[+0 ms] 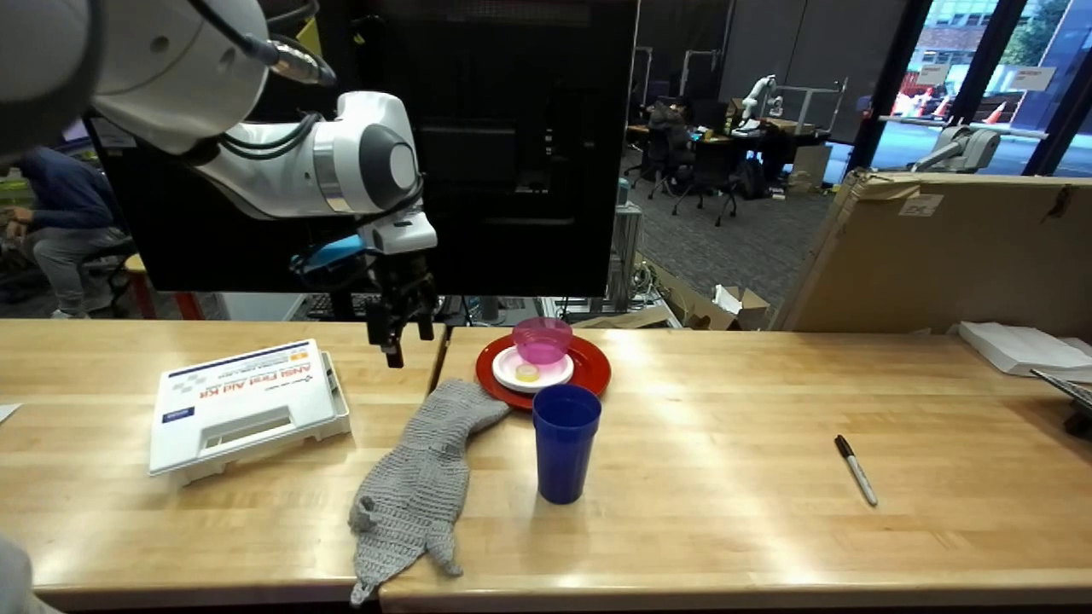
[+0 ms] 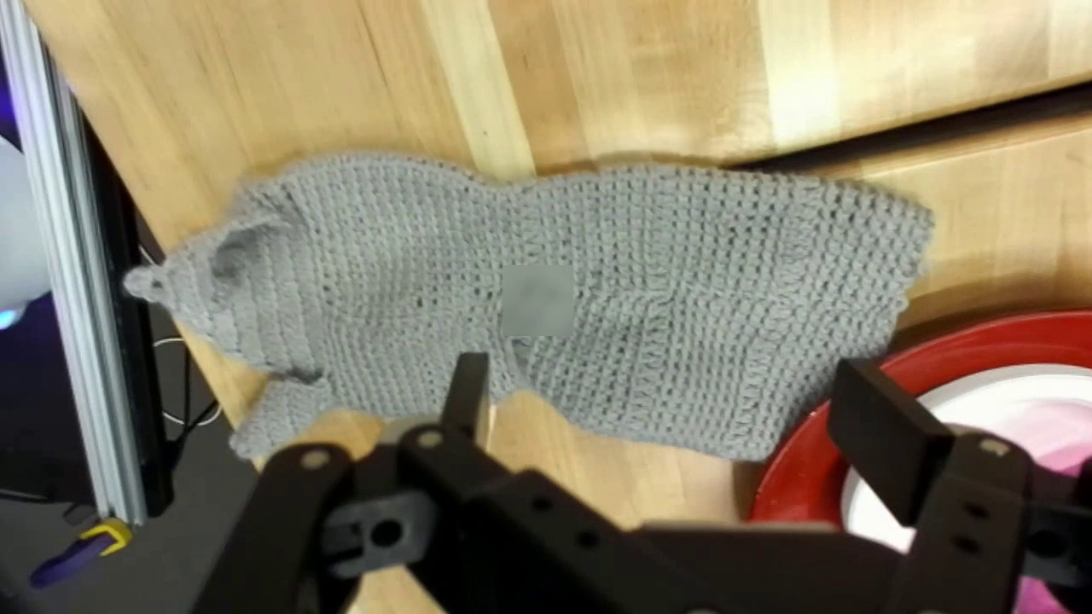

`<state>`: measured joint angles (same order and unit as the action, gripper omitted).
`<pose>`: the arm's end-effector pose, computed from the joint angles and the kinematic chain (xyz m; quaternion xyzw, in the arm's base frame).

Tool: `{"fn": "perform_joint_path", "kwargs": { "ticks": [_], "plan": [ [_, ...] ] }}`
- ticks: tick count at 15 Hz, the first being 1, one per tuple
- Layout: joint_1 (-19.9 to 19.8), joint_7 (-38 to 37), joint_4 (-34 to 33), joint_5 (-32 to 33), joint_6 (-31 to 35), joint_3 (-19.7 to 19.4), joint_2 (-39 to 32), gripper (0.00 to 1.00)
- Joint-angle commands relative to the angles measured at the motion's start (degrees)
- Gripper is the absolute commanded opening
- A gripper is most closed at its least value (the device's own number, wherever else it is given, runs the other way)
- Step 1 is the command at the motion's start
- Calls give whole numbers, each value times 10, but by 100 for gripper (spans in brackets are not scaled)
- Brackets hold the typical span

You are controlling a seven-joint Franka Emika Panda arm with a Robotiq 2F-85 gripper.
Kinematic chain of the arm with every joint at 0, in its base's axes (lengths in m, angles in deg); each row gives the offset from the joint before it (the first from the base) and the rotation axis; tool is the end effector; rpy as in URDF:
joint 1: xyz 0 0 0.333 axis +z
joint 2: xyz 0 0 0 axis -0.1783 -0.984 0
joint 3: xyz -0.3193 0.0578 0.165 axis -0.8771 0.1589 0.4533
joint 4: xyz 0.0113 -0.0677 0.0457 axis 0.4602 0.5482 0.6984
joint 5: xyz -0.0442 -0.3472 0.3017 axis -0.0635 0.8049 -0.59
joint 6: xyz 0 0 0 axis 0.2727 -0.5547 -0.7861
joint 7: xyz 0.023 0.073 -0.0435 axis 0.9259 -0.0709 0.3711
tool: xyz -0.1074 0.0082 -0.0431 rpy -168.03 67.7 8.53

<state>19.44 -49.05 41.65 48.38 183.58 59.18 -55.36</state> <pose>0.5242 0.1525 0.4305 0.7462 -0.6618 0.0146 0.0704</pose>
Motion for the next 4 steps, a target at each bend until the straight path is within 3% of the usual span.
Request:
{"fn": "perform_joint_path", "kwargs": {
  "ticks": [1,2,4],
  "plan": [
    [0,-79,69,-11,-14,33,66,100],
    [-8,-43,28,-2,-7,28,23,100],
    [-6,-67,52,-2,-10,39,41,100]
  ]
}}
